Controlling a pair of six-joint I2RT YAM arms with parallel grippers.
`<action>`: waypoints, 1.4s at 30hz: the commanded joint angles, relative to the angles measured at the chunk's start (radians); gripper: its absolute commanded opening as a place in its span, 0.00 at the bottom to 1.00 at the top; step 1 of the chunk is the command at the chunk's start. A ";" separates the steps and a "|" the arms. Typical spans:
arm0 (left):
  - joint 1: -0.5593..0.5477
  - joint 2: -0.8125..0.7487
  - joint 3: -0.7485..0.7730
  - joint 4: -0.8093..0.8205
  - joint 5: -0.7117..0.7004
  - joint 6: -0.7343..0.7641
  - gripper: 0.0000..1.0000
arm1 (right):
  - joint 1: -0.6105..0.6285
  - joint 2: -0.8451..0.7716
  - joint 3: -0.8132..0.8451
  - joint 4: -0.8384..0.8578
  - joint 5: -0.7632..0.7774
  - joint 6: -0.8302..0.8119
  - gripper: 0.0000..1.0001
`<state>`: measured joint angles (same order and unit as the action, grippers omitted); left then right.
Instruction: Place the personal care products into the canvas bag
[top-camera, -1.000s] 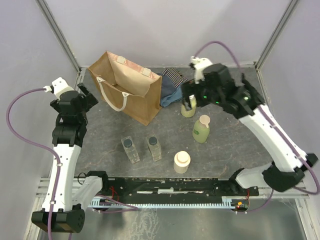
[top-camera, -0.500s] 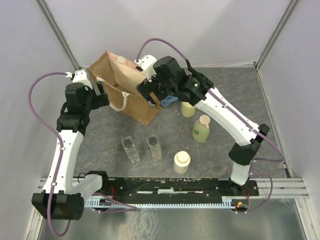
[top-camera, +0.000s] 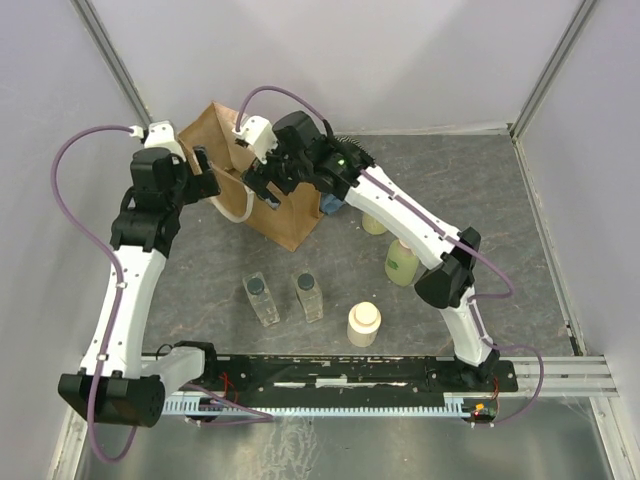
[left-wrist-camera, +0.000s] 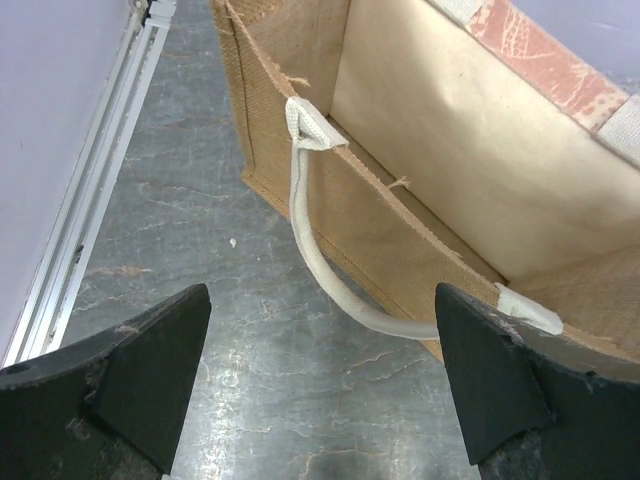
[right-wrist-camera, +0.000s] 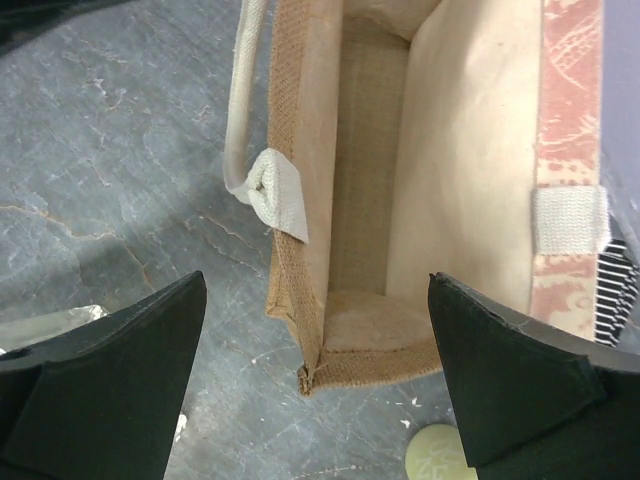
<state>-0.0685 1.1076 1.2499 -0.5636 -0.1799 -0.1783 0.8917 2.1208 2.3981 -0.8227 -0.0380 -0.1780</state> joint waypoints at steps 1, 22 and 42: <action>-0.001 -0.072 0.059 -0.042 -0.009 -0.054 1.00 | -0.014 -0.005 0.047 0.083 -0.122 0.054 1.00; 0.000 -0.169 0.062 -0.092 -0.086 -0.075 1.00 | -0.002 0.039 -0.135 -0.043 -0.177 0.038 0.82; 0.000 0.044 0.224 0.005 -0.066 -0.048 0.99 | 0.113 -0.335 -0.474 -0.444 -0.056 0.163 0.75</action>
<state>-0.0689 1.1389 1.4174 -0.6415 -0.3004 -0.2344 0.9760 1.8668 1.9583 -1.1610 -0.1303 -0.0692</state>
